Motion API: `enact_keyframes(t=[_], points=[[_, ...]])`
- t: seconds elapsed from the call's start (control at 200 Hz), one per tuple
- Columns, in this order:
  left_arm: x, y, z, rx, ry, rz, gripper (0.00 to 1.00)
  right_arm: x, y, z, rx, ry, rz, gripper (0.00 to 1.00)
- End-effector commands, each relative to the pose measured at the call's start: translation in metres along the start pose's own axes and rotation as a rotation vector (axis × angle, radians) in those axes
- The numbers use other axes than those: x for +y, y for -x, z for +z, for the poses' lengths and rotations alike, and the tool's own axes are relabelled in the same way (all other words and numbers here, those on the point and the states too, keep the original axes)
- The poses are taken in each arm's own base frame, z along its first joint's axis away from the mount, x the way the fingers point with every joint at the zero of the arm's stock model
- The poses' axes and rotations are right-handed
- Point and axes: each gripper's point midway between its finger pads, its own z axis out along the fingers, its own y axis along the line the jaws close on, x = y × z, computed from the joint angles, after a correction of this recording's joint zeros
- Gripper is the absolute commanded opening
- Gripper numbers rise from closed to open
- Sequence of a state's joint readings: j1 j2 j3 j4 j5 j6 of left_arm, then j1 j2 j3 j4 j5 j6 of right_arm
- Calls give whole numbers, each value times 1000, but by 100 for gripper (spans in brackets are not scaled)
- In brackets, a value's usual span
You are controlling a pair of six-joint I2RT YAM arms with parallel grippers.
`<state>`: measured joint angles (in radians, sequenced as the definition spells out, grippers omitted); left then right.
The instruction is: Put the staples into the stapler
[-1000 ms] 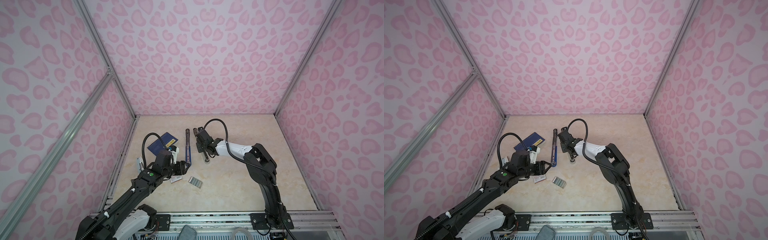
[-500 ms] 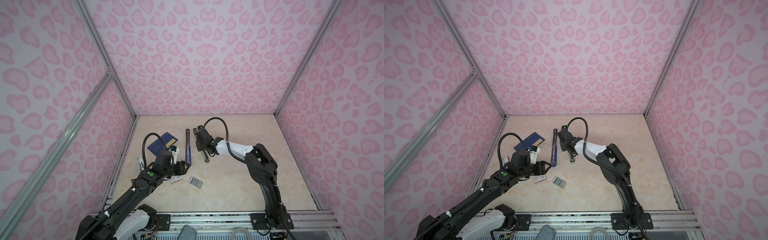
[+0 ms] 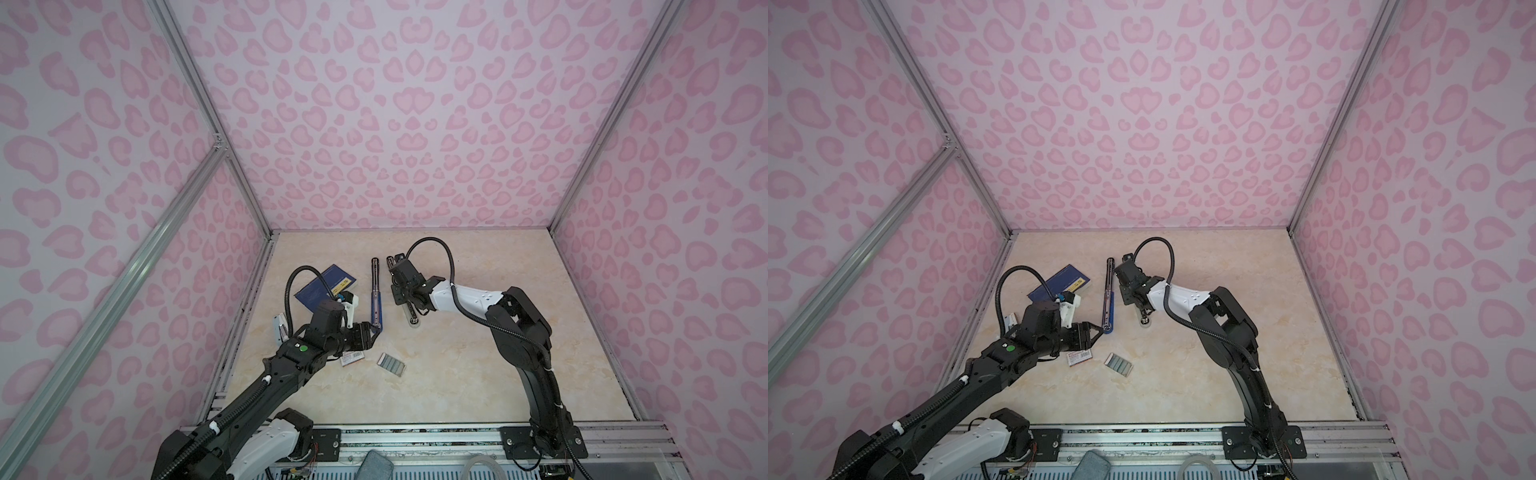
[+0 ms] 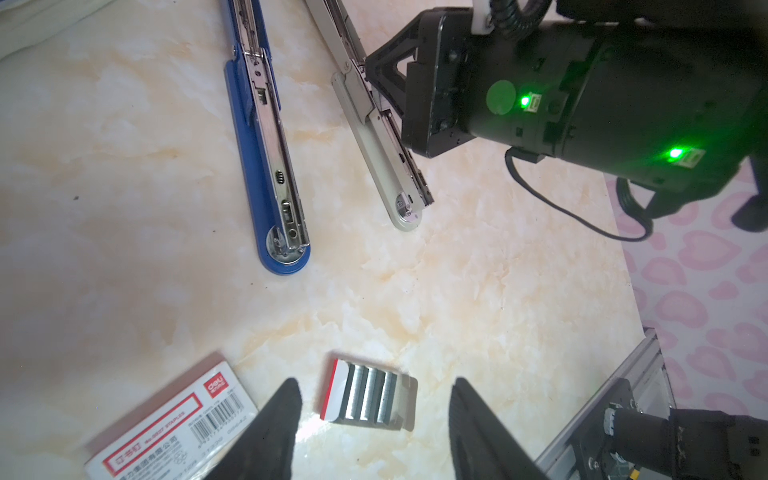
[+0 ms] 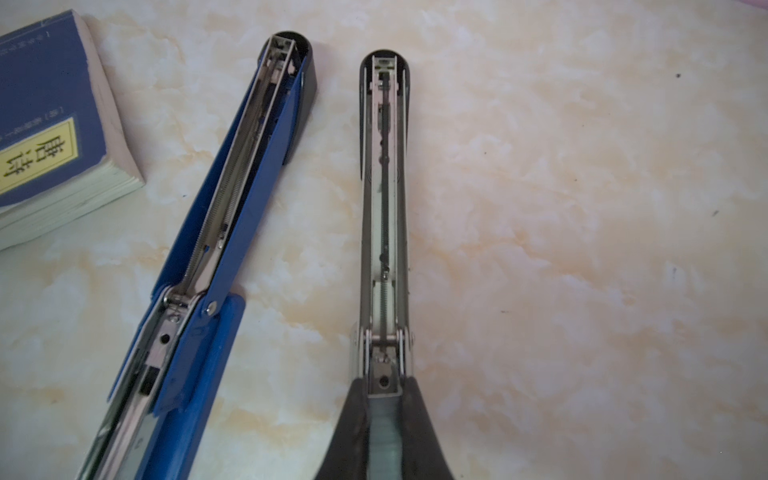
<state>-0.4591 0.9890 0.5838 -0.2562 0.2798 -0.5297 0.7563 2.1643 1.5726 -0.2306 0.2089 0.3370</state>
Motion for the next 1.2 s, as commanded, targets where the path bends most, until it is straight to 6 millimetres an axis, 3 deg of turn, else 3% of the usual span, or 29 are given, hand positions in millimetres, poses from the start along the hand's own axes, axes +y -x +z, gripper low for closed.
enact_keyframes(t=[0.0,0.4,0.75,0.865,1.085,1.195], points=[[-2,5,0,-21,-8,15,60,-4,0,0,-1,-17,-4,7],[-1,5,0,-20,-3,13,60,-2,-14,3,26,-19,-8,11],[-2,5,-1,-24,-6,13,60,-7,6,-16,0,-27,-14,33],[-2,6,-3,-33,-4,14,60,-6,12,-17,30,13,-17,32],[-1,6,-4,-37,1,12,60,-8,6,-3,167,61,-48,15],[-1,6,-4,-38,0,12,60,-10,2,1,212,62,-68,13]])
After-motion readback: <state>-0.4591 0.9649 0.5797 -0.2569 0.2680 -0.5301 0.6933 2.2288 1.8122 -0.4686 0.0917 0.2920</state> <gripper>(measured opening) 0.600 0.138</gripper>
